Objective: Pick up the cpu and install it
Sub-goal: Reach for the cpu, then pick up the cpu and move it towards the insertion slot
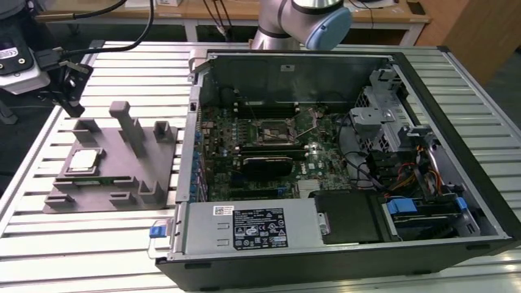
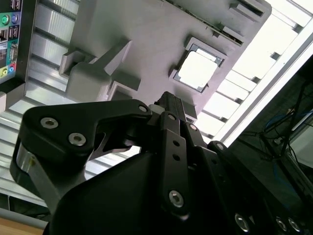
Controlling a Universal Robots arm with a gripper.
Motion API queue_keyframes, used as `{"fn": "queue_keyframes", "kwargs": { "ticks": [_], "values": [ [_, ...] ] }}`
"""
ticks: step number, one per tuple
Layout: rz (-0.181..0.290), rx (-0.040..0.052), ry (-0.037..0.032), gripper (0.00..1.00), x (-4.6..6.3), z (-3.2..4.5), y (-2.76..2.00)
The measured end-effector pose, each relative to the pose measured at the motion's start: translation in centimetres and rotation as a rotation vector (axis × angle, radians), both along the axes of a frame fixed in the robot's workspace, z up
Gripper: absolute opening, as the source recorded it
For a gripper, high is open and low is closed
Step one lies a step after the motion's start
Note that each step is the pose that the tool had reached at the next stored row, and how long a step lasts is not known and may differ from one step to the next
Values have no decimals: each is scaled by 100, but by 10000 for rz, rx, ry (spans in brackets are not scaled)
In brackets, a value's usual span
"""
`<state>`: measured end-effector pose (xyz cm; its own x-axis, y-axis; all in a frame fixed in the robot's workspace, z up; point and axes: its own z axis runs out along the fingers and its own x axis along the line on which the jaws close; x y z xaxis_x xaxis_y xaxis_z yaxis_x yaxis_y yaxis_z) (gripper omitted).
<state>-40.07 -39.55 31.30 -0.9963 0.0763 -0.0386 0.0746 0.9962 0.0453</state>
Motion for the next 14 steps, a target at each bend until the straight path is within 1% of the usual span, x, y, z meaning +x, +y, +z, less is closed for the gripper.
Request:
{"fn": "queue_keyframes", "kwargs": {
  "ticks": [11,14],
  "values": [
    [0,2,-3,11,-2,-9,1],
    [-3,1,-1,11,-18,-13,1]
  ]
}}
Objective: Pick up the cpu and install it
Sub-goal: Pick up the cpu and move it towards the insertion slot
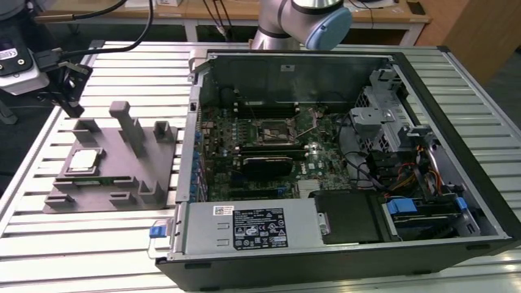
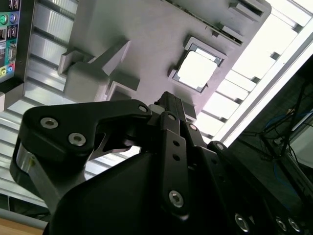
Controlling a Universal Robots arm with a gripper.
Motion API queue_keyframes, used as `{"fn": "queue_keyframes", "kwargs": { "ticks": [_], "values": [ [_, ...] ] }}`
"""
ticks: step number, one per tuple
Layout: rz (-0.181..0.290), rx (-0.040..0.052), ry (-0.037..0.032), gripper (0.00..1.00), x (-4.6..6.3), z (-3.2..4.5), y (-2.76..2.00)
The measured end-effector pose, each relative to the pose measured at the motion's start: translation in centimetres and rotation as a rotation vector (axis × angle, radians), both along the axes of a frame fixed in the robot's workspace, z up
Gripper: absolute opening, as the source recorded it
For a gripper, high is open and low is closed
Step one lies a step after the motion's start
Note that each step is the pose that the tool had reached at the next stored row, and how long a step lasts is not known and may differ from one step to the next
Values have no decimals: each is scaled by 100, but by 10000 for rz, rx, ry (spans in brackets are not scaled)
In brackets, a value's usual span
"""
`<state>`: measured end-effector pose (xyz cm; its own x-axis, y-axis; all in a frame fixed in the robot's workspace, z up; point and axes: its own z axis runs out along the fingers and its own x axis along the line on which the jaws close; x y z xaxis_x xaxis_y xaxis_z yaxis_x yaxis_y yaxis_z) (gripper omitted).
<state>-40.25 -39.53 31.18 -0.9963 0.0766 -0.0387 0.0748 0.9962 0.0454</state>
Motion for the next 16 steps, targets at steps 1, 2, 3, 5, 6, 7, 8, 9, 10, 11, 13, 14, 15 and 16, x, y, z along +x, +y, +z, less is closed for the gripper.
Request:
{"fn": "queue_keyframes", "kwargs": {
  "ticks": [1,2,3,5,6,7,8,9,10,11,13,14,15,16],
  "values": [
    [0,0,0,11,-9,-2,0],
    [1,0,1,11,-23,-5,0],
    [1,-1,1,11,-35,-8,0],
    [1,0,0,11,-54,-17,-1],
    [1,0,-1,11,-59,-23,-1],
    [2,1,-2,11,-64,-29,-1],
    [2,1,-1,11,-68,-35,-1],
    [1,0,2,11,-71,-41,-1],
    [1,0,4,11,-74,-49,-1],
    [1,0,8,11,-76,-57,-1],
    [1,0,18,11,-82,-78,0],
    [1,0,25,11,-86,-89,0],
    [1,0,33,11,-89,-100,0],
    [1,0,40,11,-94,-112,0]
  ]
}}
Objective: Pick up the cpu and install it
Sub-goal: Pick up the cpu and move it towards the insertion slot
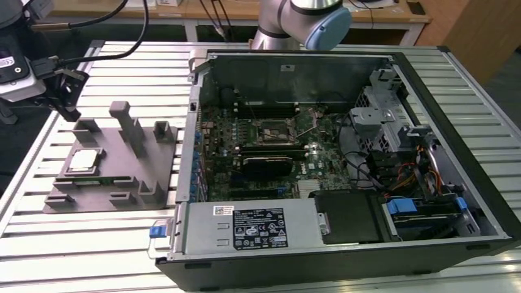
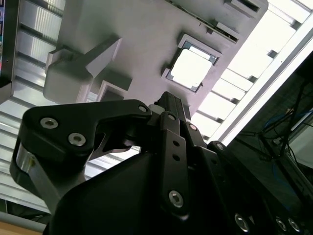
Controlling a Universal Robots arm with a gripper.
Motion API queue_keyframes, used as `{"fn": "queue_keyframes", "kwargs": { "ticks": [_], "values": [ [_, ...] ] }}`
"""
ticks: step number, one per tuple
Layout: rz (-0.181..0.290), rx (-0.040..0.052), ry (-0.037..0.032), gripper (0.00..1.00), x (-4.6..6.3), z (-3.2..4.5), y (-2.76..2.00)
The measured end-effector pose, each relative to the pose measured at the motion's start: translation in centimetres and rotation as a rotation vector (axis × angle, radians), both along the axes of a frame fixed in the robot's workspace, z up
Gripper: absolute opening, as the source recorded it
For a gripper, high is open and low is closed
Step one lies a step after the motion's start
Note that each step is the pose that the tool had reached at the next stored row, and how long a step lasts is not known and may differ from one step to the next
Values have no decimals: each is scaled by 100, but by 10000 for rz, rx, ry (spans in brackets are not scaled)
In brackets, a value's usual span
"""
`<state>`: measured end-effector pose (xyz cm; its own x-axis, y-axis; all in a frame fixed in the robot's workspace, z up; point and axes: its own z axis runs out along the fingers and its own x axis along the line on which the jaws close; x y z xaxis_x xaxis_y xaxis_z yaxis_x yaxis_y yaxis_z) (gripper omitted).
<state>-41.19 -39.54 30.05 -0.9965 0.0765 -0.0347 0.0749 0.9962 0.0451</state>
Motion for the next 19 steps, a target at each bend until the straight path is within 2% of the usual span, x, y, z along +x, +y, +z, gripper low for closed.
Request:
{"fn": "queue_keyframes", "kwargs": {
  "ticks": [10,19],
  "values": [
    [-1,-1,80,11,-56,-117,0],
    [1,0,109,11,-126,-218,-3]
  ]
}}
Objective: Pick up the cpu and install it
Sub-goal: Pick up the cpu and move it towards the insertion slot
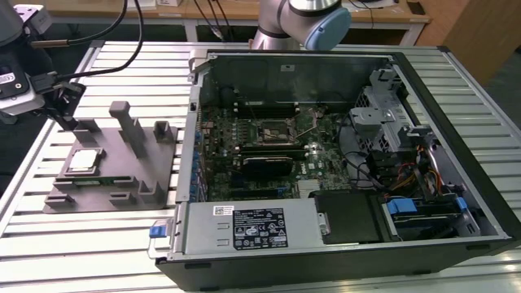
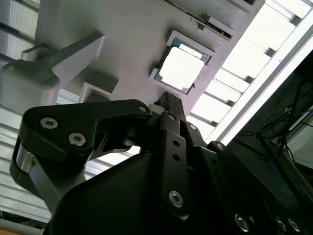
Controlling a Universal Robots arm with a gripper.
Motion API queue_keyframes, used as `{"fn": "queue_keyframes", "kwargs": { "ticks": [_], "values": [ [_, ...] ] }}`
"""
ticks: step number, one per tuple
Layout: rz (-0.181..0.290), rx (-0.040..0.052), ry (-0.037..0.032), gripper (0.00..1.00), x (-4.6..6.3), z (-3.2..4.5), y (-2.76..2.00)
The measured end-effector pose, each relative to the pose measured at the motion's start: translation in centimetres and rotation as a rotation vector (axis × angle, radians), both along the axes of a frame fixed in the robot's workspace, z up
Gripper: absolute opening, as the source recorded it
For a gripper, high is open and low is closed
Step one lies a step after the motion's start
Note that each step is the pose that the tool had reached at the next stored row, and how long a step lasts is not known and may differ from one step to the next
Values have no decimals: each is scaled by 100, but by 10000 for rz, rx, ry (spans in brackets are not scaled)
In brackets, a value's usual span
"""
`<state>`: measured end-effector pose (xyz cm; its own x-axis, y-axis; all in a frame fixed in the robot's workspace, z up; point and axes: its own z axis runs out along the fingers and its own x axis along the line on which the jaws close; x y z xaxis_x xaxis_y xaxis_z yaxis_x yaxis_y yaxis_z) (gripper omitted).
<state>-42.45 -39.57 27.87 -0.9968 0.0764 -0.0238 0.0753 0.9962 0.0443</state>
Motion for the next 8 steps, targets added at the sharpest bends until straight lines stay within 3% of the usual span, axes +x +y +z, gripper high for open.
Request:
{"fn": "queue_keyframes", "kwargs": {
  "ticks": [8],
  "values": [
    [-1,0,17,11,-4,-68,-4]
  ]
}}
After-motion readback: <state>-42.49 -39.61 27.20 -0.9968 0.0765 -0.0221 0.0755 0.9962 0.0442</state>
